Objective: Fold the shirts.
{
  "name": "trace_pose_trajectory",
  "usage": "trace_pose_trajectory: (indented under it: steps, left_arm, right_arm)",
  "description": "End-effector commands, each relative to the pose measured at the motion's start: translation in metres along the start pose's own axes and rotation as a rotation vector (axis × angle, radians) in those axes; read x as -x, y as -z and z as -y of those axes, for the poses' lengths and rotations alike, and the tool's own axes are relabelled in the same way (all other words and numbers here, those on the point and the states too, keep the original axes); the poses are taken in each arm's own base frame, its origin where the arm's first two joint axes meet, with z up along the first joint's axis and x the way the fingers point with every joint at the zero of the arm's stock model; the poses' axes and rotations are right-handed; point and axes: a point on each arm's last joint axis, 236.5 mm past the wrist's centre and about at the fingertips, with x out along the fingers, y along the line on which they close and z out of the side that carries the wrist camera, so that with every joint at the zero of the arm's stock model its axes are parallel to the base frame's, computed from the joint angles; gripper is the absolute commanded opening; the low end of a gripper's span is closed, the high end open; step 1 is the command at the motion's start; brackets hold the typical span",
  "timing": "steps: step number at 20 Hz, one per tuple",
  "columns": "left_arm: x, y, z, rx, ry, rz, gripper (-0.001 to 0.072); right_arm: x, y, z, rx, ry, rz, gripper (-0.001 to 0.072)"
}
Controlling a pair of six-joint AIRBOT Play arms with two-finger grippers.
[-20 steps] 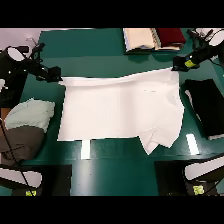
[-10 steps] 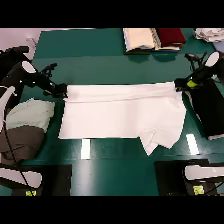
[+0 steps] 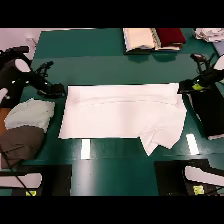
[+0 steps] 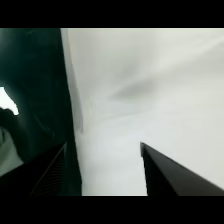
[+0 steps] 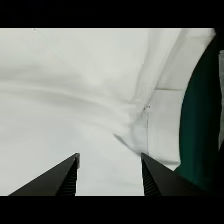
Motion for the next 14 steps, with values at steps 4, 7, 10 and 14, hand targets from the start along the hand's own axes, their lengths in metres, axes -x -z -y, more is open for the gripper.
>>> trace_pose_trajectory:
  steps: [4, 7, 10, 14]
  left_arm:
    - [0.011, 0.122, -0.024, 0.053, -0.130, -0.087, 0.0550]
    - [-0.014, 0.176, -0.031, 0.108, -0.133, -0.149, 0.0550]
    - [-0.031, 0.194, -0.033, 0.155, -0.126, -0.165, 0.0550]
    - [-0.040, 0.174, -0.011, 0.207, -0.021, -0.076, 0.0549]
  right_arm:
    - [0.072, 0.004, -0.054, 0.041, -0.133, 0.157, 0.0452]
    - [0.078, 0.007, -0.073, 0.097, -0.148, 0.167, 0.0452]
    - [0.074, 0.011, -0.092, 0.148, -0.166, 0.149, 0.0452]
    - [0.064, 0.015, -0.107, 0.187, -0.180, 0.115, 0.0452]
